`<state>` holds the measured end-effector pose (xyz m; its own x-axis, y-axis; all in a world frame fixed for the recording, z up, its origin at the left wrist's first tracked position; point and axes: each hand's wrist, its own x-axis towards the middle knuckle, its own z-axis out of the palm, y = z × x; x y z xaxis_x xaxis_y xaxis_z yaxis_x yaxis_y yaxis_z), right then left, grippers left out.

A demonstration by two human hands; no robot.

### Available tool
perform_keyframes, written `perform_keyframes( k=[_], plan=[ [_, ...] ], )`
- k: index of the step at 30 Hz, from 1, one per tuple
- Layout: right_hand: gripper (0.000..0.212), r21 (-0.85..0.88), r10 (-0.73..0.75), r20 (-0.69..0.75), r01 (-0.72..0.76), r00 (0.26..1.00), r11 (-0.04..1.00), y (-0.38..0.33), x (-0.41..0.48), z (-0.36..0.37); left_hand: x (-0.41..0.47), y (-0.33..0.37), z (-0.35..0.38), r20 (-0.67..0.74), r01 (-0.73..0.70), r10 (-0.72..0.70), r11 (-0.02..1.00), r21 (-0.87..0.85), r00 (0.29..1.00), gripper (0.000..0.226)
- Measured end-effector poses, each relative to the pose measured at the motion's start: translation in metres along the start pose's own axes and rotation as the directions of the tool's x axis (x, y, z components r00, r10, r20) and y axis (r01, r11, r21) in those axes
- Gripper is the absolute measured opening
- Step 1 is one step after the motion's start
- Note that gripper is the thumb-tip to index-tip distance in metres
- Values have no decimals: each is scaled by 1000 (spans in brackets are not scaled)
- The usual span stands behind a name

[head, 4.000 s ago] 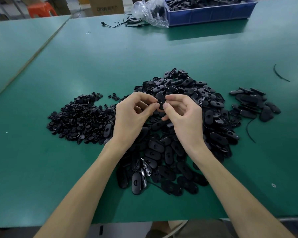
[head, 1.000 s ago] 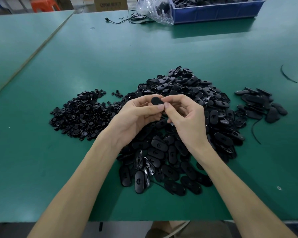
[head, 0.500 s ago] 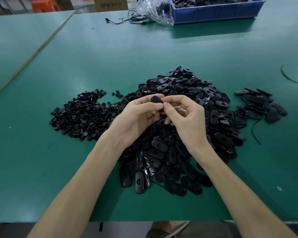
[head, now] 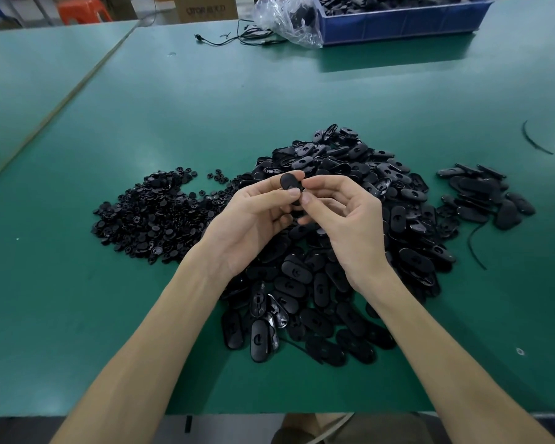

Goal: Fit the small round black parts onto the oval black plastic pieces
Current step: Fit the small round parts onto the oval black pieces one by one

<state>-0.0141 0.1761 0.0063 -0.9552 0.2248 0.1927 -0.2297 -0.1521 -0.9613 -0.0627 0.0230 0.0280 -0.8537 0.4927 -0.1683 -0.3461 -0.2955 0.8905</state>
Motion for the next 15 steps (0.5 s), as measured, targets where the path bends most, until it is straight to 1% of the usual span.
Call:
perform_keyframes(
  k=[9,15],
  plan=[
    [16,-10,-24,20,24,1000,1000,1,0,0,-1,0,1,-10,10,-11,1000,-13,1000,23],
    [14,-12,-21,16,21,1000,1000,-2,-1,1,-1,0,1,12,3,-3,1000,-27,1000,26]
  ],
)
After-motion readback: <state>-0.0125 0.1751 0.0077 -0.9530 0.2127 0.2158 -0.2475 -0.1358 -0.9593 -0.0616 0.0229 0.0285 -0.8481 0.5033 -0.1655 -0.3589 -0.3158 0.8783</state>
